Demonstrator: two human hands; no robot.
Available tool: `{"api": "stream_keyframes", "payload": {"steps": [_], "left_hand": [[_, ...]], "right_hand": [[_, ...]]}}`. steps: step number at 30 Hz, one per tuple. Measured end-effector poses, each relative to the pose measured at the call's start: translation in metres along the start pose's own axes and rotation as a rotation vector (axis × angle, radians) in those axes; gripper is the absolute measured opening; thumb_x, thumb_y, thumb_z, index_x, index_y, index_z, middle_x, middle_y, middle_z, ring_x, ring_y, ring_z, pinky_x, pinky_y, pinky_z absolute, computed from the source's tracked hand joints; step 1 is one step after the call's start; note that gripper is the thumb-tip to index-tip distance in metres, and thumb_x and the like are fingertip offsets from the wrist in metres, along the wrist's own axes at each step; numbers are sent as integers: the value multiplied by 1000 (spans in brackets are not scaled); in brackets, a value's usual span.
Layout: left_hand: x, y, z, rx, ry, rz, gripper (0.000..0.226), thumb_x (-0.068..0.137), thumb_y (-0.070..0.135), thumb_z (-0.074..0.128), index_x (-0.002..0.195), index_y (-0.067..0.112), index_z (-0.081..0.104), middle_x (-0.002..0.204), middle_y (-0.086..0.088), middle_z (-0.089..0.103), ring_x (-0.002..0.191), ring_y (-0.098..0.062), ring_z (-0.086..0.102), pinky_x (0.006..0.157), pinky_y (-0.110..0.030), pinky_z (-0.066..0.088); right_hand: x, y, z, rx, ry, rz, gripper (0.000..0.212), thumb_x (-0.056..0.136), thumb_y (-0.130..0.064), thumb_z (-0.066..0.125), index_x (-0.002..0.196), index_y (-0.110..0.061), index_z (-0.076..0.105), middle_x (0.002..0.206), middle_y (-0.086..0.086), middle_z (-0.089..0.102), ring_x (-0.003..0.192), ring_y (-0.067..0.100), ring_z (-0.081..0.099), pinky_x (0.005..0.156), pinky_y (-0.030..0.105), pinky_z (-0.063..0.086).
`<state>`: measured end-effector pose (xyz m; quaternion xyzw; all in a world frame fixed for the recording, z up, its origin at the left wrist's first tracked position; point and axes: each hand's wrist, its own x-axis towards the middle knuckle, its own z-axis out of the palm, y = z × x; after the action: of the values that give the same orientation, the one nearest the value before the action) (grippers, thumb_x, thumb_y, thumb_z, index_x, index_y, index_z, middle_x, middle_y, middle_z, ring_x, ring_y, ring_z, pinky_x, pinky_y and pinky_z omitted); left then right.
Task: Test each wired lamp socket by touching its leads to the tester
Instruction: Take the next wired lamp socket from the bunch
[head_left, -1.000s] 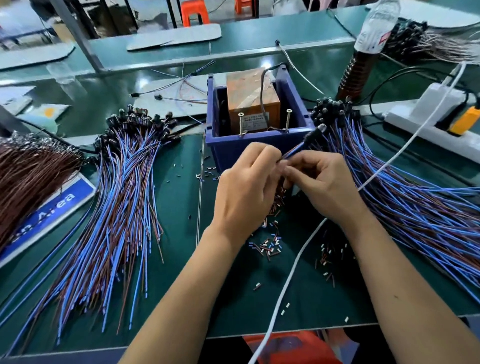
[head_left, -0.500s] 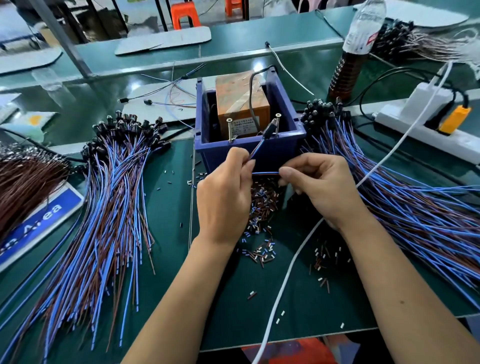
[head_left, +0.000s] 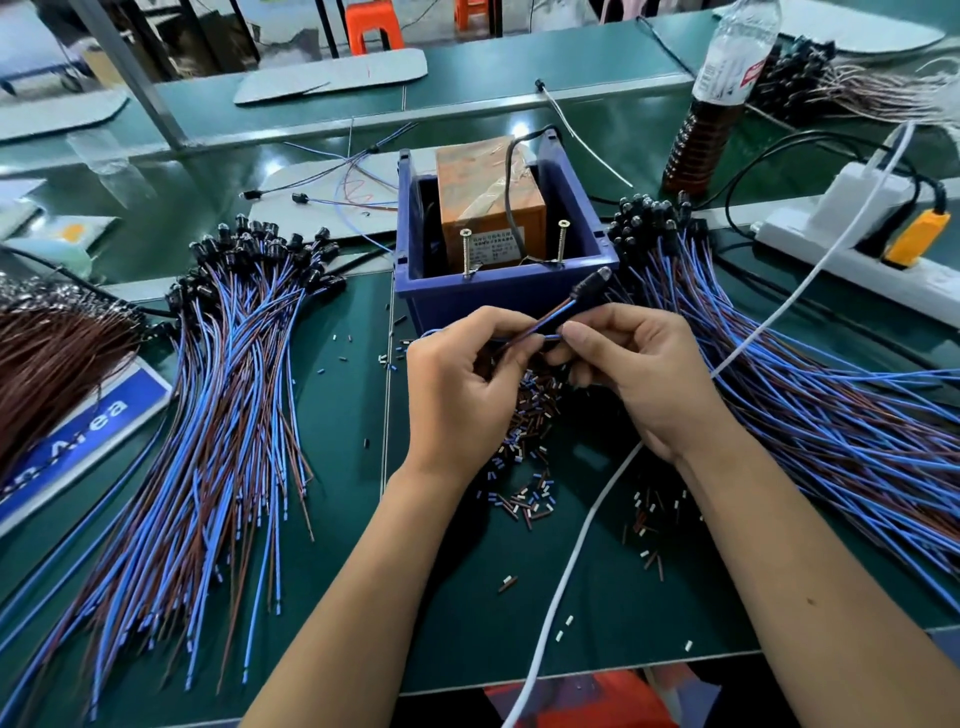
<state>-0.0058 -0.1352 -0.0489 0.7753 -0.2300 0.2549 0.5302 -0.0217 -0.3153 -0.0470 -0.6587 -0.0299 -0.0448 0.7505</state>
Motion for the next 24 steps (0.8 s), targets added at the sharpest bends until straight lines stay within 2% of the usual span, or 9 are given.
{"api": "stream_keyframes", "payload": {"steps": [5,11,16,21,24], "left_hand": [[0,1,0,-66,-1,-80,6,88,6,79,90,11,75,81,9,74,75,-11,72,69,-30,58],[0,2,1,-71,-28,-93,7,87,5,80,89,10,76,79,8,74,73,-9,71,69,-23,56],[1,3,2,-78,-42,-93,7,87,4,79,90,10,76,79,7,75,73,-13,73,68,-27,58],[2,0,-5,-157,37,-171,17,88,2,75,87,19,75,78,4,76,74,-15,75,68,-25,58],[3,-2,-11,-240,105,-226,14,90,4,75,89,18,74,80,0,78,78,-19,77,74,-29,60]], "right_hand": [[0,0,1,-61,7,12,10,96,-15,72,88,-11,76,74,10,75,58,15,58,60,22,51],[0,-1,1,-64,5,4,11,99,-14,68,88,-12,72,71,4,72,60,12,57,60,19,49],[1,1,3,-8,19,29,14,99,-12,68,85,-13,72,68,3,69,57,9,55,60,20,50],[6,-2,-10,159,224,59,16,100,-11,67,84,-11,68,64,-1,65,52,7,49,61,25,52],[5,-2,-13,85,220,3,10,95,-8,73,86,-12,73,68,5,70,53,9,52,58,24,52]]}}
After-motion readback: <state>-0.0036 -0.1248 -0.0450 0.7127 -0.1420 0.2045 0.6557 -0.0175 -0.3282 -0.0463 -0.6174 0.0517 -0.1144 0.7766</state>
